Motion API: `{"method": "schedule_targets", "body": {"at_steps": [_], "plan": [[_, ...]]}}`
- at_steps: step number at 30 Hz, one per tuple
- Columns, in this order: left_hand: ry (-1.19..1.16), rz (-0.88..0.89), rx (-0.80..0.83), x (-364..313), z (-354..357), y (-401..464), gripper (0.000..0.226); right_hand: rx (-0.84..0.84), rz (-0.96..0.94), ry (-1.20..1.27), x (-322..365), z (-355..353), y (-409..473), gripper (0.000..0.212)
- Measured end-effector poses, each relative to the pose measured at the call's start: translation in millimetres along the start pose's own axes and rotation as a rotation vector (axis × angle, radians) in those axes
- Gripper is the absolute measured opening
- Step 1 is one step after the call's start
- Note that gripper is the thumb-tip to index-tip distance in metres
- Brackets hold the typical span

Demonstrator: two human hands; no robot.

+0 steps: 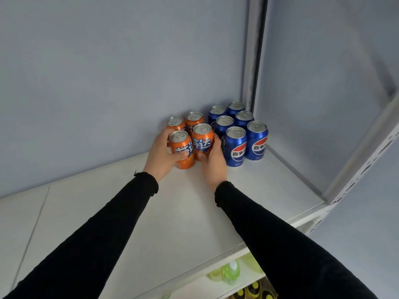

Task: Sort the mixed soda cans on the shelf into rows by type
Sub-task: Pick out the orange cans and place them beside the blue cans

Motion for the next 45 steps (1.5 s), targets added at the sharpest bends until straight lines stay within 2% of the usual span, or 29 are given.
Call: {"method": "schedule_targets", "body": {"at_steps": [4, 11, 16, 20, 26, 30, 35, 39, 45], "plan": [[0.052, -0.012, -0.015, 3.9, 2.6, 4.9, 0.072, -0.005, 0.004, 0.009, -4.9, 3.9, 8.9, 0.079], [0.037, -0.02, -0.029, 2.7, 7.2, 4.1, 0.075, -0.018, -0.028, -0.038, -6.1, 7.6, 17.8, 0.078], [-0.011, -0.075, -0.096, 0.8, 6.7, -8.9, 0.08, -0.031, -0.087, -0.086, 6.4, -4.1, -0.6, 0.073], [0.101, -0.144, -0.146, -7.2, 0.9, -45.7, 0.083, 0.117, -0.093, -0.211, 11.6, -12.8, -35.4, 0.081], [0.469, -0.178, -0.088, -31.0, -25.7, -139.7, 0.057, 0.357, -0.26, -0.563, 18.3, -10.8, -85.8, 0.067], [0.594, -0.264, -0.104, -38.2, -53.1, -203.2, 0.051, 0.493, -0.421, -0.752, 23.0, 20.8, -130.1, 0.06], [0.7, -0.373, -0.173, -37.4, -110.1, -279.2, 0.052, 0.629, -0.584, -0.768, 40.6, 81.6, -208.6, 0.056], [0.678, -0.445, -0.237, -29.9, -165.1, -344.1, 0.052, 0.725, -0.606, -0.722, 51.2, 137.3, -278.9, 0.057], [0.69, -0.483, -0.29, -14.9, -265.5, -442.4, 0.05, 0.773, -0.58, -0.651, 72.3, 224.9, -379.7, 0.058]]}}
Point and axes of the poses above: each hand's wrist, its own y-axis towards the middle knuckle, its own z-axis out of the palm, x = y × z, the point moved 10 cm from there along y, towards the middle knuckle, and after that the axes turned 12 degrees about z, right-handed, at the moved point
